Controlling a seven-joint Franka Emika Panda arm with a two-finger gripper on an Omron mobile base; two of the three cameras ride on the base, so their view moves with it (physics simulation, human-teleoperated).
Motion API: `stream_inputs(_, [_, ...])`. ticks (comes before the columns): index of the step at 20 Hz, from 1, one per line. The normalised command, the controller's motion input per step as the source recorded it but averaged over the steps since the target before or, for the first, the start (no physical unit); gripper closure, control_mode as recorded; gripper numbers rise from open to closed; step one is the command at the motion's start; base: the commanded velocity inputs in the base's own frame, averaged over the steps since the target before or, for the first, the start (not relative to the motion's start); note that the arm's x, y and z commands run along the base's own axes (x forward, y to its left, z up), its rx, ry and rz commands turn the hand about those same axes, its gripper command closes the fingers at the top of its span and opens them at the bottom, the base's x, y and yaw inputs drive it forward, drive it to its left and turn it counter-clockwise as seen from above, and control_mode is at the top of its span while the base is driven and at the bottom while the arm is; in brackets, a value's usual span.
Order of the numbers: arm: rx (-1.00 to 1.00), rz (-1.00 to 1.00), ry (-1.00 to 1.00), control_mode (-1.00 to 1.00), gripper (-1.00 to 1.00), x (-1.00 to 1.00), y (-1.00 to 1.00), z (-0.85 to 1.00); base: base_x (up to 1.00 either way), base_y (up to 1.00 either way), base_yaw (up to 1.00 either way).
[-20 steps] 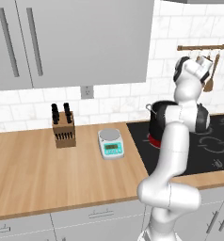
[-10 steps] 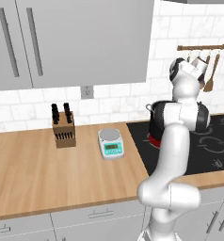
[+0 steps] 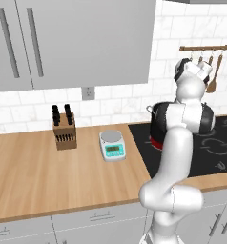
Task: Put the eggplant and cucumber in the pot. Retrieve the spatula and lightly stir the vegetables in the pot.
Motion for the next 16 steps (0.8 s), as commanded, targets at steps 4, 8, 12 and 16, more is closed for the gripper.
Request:
stream_inputs(4, [0.08, 0.00, 0.04, -1.00, 1.00, -0.59, 0.03, 0.00, 0.00, 0.00, 0.00])
stream_inputs(8, [0.06, 0.00, 0.02, -1.00, 1.00, -0.77, 0.00, 0.00, 0.00, 0.00, 0.00])
stream_inputs(12, [0.03, 0.00, 0.00, -1.00, 1.00, -0.59, 0.04, 0.01, 0.00, 0.00, 0.00])
stream_inputs(16, [0.02, 0.00, 0.00, -1.00, 1.00, -0.12, 0.15, 0.00, 0.00, 0.00, 0.00])
